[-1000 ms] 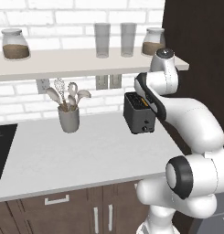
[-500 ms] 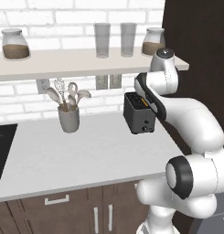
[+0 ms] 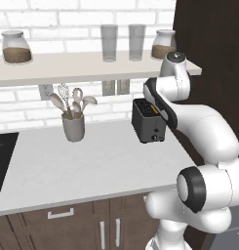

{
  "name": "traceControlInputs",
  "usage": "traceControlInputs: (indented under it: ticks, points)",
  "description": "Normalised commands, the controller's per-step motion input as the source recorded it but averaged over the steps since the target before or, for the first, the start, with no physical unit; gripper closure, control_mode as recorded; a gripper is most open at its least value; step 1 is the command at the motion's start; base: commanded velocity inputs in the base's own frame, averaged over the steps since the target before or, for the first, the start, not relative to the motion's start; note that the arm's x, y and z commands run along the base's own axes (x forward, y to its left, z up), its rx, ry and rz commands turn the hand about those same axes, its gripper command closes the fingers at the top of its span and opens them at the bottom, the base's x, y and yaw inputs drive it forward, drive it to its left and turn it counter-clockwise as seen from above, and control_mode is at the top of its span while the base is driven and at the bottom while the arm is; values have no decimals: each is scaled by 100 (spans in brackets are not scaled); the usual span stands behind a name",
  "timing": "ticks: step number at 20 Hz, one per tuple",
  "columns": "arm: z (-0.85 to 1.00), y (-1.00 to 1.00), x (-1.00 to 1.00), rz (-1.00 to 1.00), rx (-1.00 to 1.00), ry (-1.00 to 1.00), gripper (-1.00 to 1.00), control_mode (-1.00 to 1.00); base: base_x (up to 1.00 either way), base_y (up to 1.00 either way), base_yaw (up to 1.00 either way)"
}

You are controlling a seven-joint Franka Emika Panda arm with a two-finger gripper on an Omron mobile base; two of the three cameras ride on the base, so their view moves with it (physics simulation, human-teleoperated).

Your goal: Start the toaster. Once the lever pops up, take the bread to the plate on the dining counter.

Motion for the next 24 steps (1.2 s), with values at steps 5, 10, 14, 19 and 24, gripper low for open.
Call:
traceControlInputs:
  ticks: [5,10,14,19,24]
  points:
    - [0,0,0,0,0,0,-100,-100,0,0,0]
    - [0,0,0,0,0,0,-100,-100,0,0,0]
    - [0,0,0,0,0,0,-100,-100,0,0,0]
    - [0,0,0,0,0,0,-100,-100,0,0,0]
    - [0,0,0,0,0,0,-100,-100,0,0,0]
